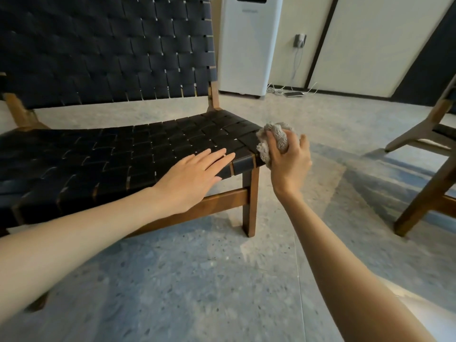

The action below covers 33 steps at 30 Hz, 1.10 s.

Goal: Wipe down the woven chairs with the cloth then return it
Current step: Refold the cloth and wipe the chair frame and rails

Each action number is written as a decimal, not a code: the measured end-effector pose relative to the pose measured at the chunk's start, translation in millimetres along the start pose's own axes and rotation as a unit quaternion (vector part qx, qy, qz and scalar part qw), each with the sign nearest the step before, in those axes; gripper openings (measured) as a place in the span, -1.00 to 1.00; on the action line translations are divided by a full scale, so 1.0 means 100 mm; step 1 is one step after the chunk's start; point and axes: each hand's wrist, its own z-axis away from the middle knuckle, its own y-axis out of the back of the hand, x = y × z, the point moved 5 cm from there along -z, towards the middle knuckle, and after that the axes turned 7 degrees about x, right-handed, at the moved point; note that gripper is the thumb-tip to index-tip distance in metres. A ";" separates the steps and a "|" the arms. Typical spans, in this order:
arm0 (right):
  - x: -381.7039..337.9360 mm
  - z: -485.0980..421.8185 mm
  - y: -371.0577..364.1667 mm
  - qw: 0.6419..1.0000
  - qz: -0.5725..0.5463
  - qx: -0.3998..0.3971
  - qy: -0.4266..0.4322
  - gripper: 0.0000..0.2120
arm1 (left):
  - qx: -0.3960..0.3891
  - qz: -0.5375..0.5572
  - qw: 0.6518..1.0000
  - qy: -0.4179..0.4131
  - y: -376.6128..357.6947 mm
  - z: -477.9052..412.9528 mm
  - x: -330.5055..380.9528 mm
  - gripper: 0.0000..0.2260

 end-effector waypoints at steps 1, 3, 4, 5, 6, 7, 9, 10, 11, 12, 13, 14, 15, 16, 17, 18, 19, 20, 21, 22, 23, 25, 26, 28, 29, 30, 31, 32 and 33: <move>0.00 0.00 0.03 1.000 0.016 -0.002 0.012 -0.65 | 0.010 -0.013 1.000 -0.012 0.00 0.02 0.00 -0.46; 0.02 0.04 0.10 0.999 0.028 0.003 0.021 -0.67 | 0.030 -0.047 0.997 -0.043 0.00 0.09 0.04 -0.41; 0.04 0.09 0.15 1.000 0.019 0.011 0.018 -0.69 | 0.041 -0.067 0.995 -0.064 -0.01 0.13 0.08 -0.37; 0.06 0.17 0.21 1.000 0.002 0.022 0.010 -0.72 | 0.053 -0.079 0.992 -0.086 -0.03 0.18 0.12 -0.34; 0.08 0.28 0.26 0.999 -0.022 0.030 0.000 -0.73 | 0.064 -0.074 0.990 -0.106 -0.06 0.22 0.17 -0.31; 0.09 0.41 0.31 0.998 -0.049 0.034 -0.010 -0.73 | 0.070 -0.052 0.989 -0.121 -0.09 0.27 0.22 -0.30; 0.13 0.68 0.36 0.995 -0.094 0.018 -0.032 -0.74 | 0.059 0.034 0.990 -0.120 -0.20 0.38 0.32 -0.30; 0.15 0.81 0.35 0.993 -0.112 -0.008 -0.049 -0.75 | 0.043 0.068 0.991 -0.108 -0.29 0.45 0.35 -0.31; 0.16 0.94 0.32 0.988 -0.132 -0.045 -0.066 -0.77 | 0.030 0.093 0.991 -0.089 -0.41 0.53 0.37 -0.35; 0.17 1.06 0.26 0.981 -0.152 -0.090 -0.084 -0.79 | 0.017 0.115 0.992 -0.056 -0.52 0.61 0.36 -0.39; 0.17 1.19 0.19 0.970 -0.172 -0.136 -0.102 -0.78 | 0.001 0.147 0.989 -0.006 -0.65 0.69 0.33 -0.42; 0.17 1.33 0.11 0.958 -0.189 -0.180 -0.121 -0.75 | -0.022 0.182 0.982 0.054 -0.77 0.75 0.28 -0.43; 0.18 1.46 0.03 0.944 -0.205 -0.218 -0.141 -0.72 | -0.048 0.221 0.968 0.112 -0.89 0.80 0.22 -0.43; 0.18 1.59 -0.05 0.929 -0.216 -0.253 -0.160 -0.71 | -0.066 0.276 0.946 0.159 -0.98 0.85 0.16 -0.43; 0.17 1.71 -0.12 0.918 -0.217 -0.284 -0.173 -0.72 | -0.065 0.349 0.915 0.193 -1.04 0.89 0.11 -0.47; 0.15 1.83 -0.19 0.908 -0.214 -0.312 -0.182 -0.75 | -0.055 0.429 0.876 0.213 -1.08 0.92 0.07 -0.56; 0.13 1.93 -0.26 0.896 -0.217 -0.338 -0.190 -0.79 | -0.042 0.489 0.841 0.227 -1.12 0.95 0.02 -0.59; 0.10 2.03 -0.33 0.880 -0.229 -0.366 -0.197 -0.80 | -0.028 0.524 0.817 0.240 -1.16 1.00 -0.04 -0.60; 0.05 2.11 -0.40 0.868 -0.242 -0.388 -0.195 -0.73 | -0.010 0.536 0.806 0.252 -1.19 1.06 -0.10 -0.62; 0.00 2.18 -0.47 0.861 -0.245 -0.404 -0.187 -0.64 | 0.015 0.535 0.802 0.265 -1.20 1.13 -0.18 -0.68; -0.04 2.23 -0.52 0.867 -0.232 -0.407 -0.170 -0.57 | 0.043 0.526 0.802 0.278 -1.22 1.21 -0.27 -0.74; -0.13 2.27 -0.61 0.889 -0.204 -0.387 -0.134 -0.50 | 0.077 0.498 0.810 0.301 -1.23 1.37 -0.46 -0.82; -0.18 2.29 -0.65 0.898 -0.195 -0.375 -0.124 -0.48 | 0.083 0.491 0.810 0.310 -1.24 1.46 -0.56 -0.85; -0.25 2.34 -0.75 0.909 -0.165 -0.366 -0.111 -0.50 | 0.086 0.494 0.797 0.337 -1.25 1.67 -0.74 -0.88; -0.28 2.38 -0.81 0.915 -0.142 -0.365 -0.098 -0.51 | 0.087 0.499 0.783 0.360 -1.27 1.78 -0.82 -0.89; -0.32 2.41 -0.85 0.919 -0.125 -0.364 -0.083 -0.51 | 0.093 0.500 0.771 0.384 -1.29 1.89 -0.91 -0.89; -0.36 2.45 -0.89 0.920 -0.120 -0.365 -0.072 -0.51 | 0.103 0.498 0.760 0.405 -1.30 2.00 -0.98 -0.89; -0.39 2.48 -0.92 0.920 -0.122 -0.368 -0.068 -0.52 | 0.112 0.495 0.751 0.423 -1.31 2.11 -1.07 -0.89; -0.42 2.52 -0.96 0.918 -0.123 -0.371 -0.063 -0.58 | 0.114 0.491 0.743 0.440 -1.33 2.20 -1.15 -0.90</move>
